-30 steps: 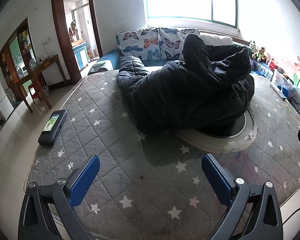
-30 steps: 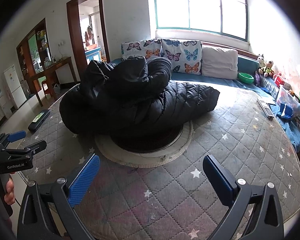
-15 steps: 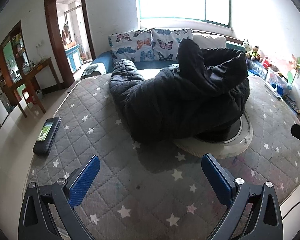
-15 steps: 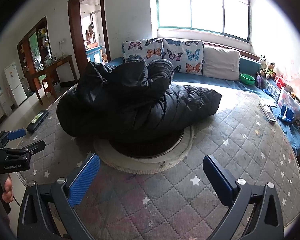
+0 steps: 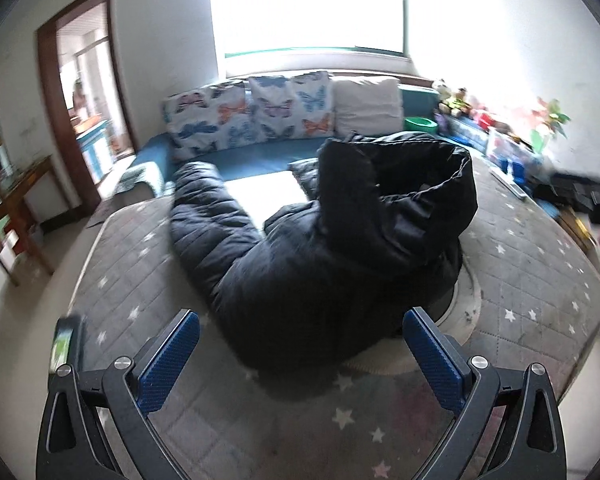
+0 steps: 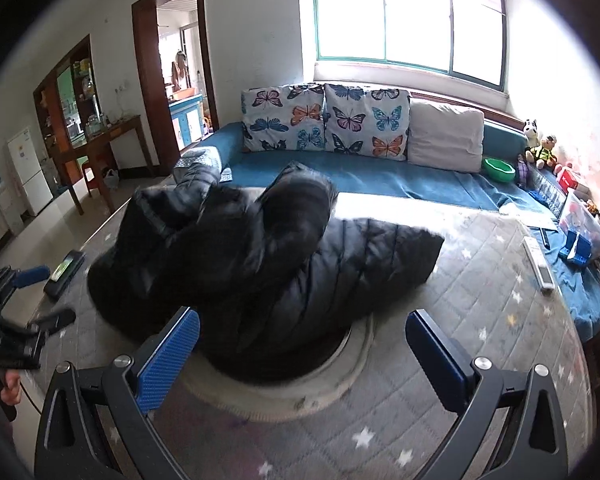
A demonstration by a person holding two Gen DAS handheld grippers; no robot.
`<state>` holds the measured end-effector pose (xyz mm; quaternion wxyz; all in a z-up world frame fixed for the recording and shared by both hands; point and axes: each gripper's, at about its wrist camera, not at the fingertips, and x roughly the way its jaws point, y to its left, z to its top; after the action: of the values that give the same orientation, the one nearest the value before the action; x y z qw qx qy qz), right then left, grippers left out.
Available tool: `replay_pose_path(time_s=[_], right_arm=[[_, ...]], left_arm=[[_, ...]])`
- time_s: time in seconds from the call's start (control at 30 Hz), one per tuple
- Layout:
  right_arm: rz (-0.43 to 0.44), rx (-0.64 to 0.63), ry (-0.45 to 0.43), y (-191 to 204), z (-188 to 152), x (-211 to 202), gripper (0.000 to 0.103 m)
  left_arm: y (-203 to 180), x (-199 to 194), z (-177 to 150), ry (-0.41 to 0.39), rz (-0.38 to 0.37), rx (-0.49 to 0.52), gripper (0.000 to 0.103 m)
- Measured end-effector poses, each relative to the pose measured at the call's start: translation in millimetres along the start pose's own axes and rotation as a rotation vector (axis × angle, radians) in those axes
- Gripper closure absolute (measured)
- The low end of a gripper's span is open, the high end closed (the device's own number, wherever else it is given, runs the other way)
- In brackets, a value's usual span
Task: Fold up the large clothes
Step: 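Grasp the black jacket with both grippers and lift it off the mattress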
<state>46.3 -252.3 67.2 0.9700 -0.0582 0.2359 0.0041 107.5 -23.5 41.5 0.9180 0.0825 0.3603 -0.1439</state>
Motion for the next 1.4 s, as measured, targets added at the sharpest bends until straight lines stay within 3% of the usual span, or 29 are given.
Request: replay_pose_path(time_s=[0.17,0.43,0.6,0.67,0.7,0.73,0.77,0.83,0.93,1.1,1.4], right_arm=[[0.049,0.043,0.018,-12.8,37.8,26.0,0.000],[0.093,0.100,0.147,-19.7,81.2,102.7,0.000],[0.118,0.128,0.262,-16.1,79.5,145.7,0.012],[0.107,0.114,0.295,-12.5,78.4,154.2,0.035],[0.101,0.103,0.302,-11.3,78.3,155.0,0.037],[0.089,0.087,0.298,-9.8,78.0,152.4,0.045],[0.087,0.076,0.287,-8.2,76.9,146.2,0.048],[0.082,0.058,0.269,-6.3,76.2,135.1,0.054],[0.057,0.033,0.224,-3.5,76.8,110.9,0.057],[0.030,0.028,0.150,-2.7,62.5,64.6,0.060],[0.000,-0.012,0.015,0.2,5.4,-36.4,0.061]], left_arm=[[1.6,26.2,17.0,0.026,-0.033,0.078,0.000],[3.3,69.4,21.1,0.082,-0.139,0.171,0.000],[3.6,87.5,24.5,0.076,-0.169,0.210,0.000],[2.4,92.9,26.1,0.074,-0.182,0.224,0.011],[2.5,94.0,26.7,0.071,-0.181,0.228,0.021],[1.5,93.0,26.1,0.062,-0.186,0.237,0.030],[0.7,90.9,25.3,0.053,-0.184,0.242,0.034],[-3.1,83.6,22.2,0.032,-0.169,0.256,0.051],[-3.4,72.3,18.1,0.019,-0.168,0.251,0.065],[-10.9,40.2,1.6,-0.014,-0.184,0.271,0.073],[-40.6,-16.4,-57.4,-0.001,-0.288,0.389,0.072]])
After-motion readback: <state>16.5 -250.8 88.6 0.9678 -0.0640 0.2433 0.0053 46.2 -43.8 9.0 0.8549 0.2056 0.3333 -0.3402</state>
